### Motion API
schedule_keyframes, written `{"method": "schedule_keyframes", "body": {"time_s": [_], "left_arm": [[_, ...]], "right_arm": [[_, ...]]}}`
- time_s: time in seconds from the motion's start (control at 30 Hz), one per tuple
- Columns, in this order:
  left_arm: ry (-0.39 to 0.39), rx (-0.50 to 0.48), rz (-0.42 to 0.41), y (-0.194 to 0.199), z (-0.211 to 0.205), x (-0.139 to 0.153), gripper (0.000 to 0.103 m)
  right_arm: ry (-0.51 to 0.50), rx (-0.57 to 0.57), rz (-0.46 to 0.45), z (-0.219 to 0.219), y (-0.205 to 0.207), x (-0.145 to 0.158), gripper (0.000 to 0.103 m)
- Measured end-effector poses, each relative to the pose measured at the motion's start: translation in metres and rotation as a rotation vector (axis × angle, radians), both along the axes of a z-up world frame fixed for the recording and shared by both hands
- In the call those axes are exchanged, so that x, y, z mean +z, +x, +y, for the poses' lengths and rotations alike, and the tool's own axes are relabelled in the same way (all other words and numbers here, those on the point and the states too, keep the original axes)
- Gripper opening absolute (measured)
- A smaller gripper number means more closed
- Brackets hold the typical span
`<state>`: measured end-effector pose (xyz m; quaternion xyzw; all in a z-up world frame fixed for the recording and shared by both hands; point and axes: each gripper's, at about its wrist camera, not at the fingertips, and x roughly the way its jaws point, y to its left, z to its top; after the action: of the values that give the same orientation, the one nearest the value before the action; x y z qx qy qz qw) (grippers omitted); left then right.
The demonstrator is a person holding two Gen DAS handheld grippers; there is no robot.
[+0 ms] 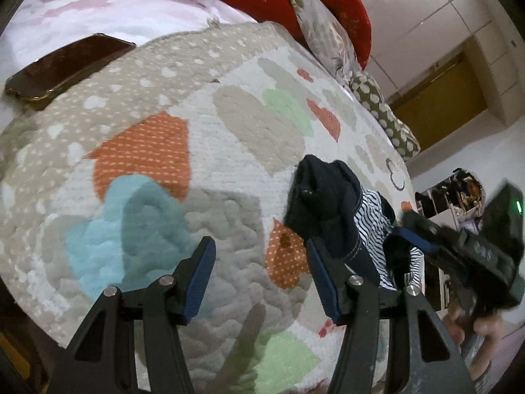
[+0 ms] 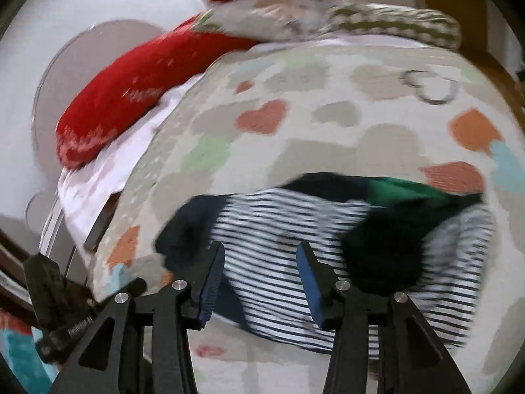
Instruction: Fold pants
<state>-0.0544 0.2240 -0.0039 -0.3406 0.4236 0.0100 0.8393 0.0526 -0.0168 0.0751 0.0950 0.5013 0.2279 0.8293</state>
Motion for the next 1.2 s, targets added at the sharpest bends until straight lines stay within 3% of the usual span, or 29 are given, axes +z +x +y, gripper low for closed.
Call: {"method": "schedule_keyframes", "body": {"time_s": [0.17, 0.47, 0.57, 0.6, 0.63, 0.67, 0.73, 0.87, 0.9, 0.93, 1.03, 1.2], "left_arm": [[-0.005, 0.008, -0.051, -0.013, 0.005, 0.004, 0.057], [-0.02, -0.04, -0.058, -0.017, -0.005, -0.004, 0.057], [-0.025, -0.061, -0.079, -0.017, -0.011, -0.003, 0.066], [-0.025, -0.063, -0.087, -0.016, -0.013, -0.002, 0.068], [-0.025, -0.065, -0.091, -0.015, -0.015, -0.002, 0.068], [-0.021, -0.072, -0.096, -0.013, -0.019, -0.001, 0.069], [0.007, -0.084, -0.099, -0.007, -0.028, -0.001, 0.069], [0.094, -0.126, -0.1, 0.013, -0.051, 0.001, 0.069], [0.097, -0.146, -0.094, 0.017, -0.056, 0.002, 0.059], [0.087, -0.171, -0.087, 0.022, -0.061, 0.003, 0.041], [0.086, -0.231, -0.071, 0.035, -0.078, 0.009, 0.02], [0.156, -0.297, -0.11, 0.045, -0.116, 0.036, 0.017]], "right_arm": [[-0.042, 0.11, 0.097, 0.065, 0.021, -0.011, 0.057], [-0.375, 0.204, 0.18, 0.152, 0.046, -0.049, 0.08], [-0.513, 0.252, 0.163, 0.169, 0.041, -0.062, 0.075], [-0.537, 0.255, 0.141, 0.17, 0.038, -0.061, 0.067], [-0.548, 0.248, 0.129, 0.168, 0.037, -0.058, 0.051], [-0.544, 0.243, 0.126, 0.165, 0.036, -0.056, 0.041], [-0.495, 0.226, 0.131, 0.152, 0.038, -0.048, 0.033], [-0.388, 0.208, 0.139, 0.128, 0.038, -0.032, 0.031], [-0.355, 0.208, 0.14, 0.12, 0.036, -0.028, 0.03], [-0.333, 0.208, 0.14, 0.116, 0.035, -0.024, 0.03], [-0.245, 0.195, 0.13, 0.098, 0.034, -0.009, 0.03], [-0.065, 0.15, 0.097, 0.055, 0.027, 0.015, 0.03]]}}
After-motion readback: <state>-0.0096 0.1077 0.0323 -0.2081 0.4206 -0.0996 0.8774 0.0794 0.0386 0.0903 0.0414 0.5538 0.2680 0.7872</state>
